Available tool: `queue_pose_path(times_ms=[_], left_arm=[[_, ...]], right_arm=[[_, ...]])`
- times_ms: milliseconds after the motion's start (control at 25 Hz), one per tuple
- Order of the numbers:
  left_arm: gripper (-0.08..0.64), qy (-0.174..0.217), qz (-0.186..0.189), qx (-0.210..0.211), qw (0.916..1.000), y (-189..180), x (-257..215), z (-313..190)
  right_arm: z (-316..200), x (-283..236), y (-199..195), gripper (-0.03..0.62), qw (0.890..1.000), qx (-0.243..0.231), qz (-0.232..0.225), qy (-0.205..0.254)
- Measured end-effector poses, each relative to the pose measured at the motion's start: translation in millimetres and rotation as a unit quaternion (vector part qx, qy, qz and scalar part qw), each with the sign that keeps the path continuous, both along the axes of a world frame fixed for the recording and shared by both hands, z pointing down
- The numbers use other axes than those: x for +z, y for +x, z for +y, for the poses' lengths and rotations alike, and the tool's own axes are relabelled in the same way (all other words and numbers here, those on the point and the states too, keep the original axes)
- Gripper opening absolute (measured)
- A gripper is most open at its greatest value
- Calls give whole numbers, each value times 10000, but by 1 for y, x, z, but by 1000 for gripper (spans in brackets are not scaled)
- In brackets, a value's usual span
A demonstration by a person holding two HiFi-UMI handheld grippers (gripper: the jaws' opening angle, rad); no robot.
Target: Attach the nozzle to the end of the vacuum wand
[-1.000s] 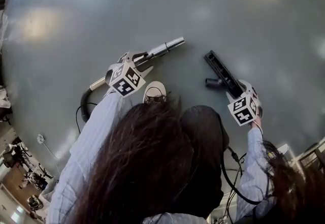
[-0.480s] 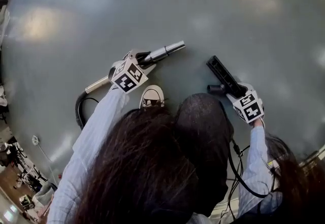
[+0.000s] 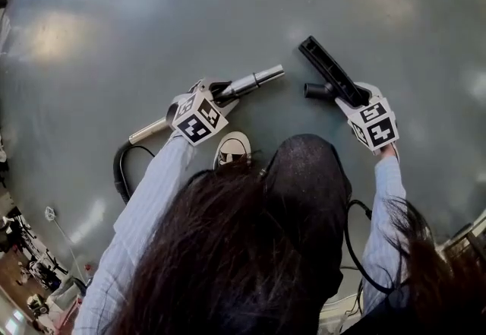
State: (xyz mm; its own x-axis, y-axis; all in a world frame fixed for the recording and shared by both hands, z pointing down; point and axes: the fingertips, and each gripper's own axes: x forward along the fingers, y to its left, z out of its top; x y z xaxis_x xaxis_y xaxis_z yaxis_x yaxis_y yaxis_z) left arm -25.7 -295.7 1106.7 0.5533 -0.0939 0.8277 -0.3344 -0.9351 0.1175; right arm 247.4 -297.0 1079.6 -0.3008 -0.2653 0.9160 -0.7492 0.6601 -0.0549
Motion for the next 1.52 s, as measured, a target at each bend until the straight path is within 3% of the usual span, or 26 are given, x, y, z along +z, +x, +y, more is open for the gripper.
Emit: queue_pose_path(times_ms=[400, 760, 1160, 1520], left_arm=[[170, -169, 216, 137, 9995, -10, 1, 14], [170, -302, 314, 277, 9987, 6, 1, 22], [170, -332, 407, 486, 9974, 21, -8, 27], [170, -358, 307, 436, 9979, 28, -9, 22]], right_arm=[[-49, 0, -52, 224, 9937, -1119, 111, 44], [-52, 1, -56, 224, 9938, -1098, 2, 144], [-59, -11, -54, 224, 9824, -1850, 161, 181], [-62, -12, -61, 224, 9802, -1948, 327, 165]])
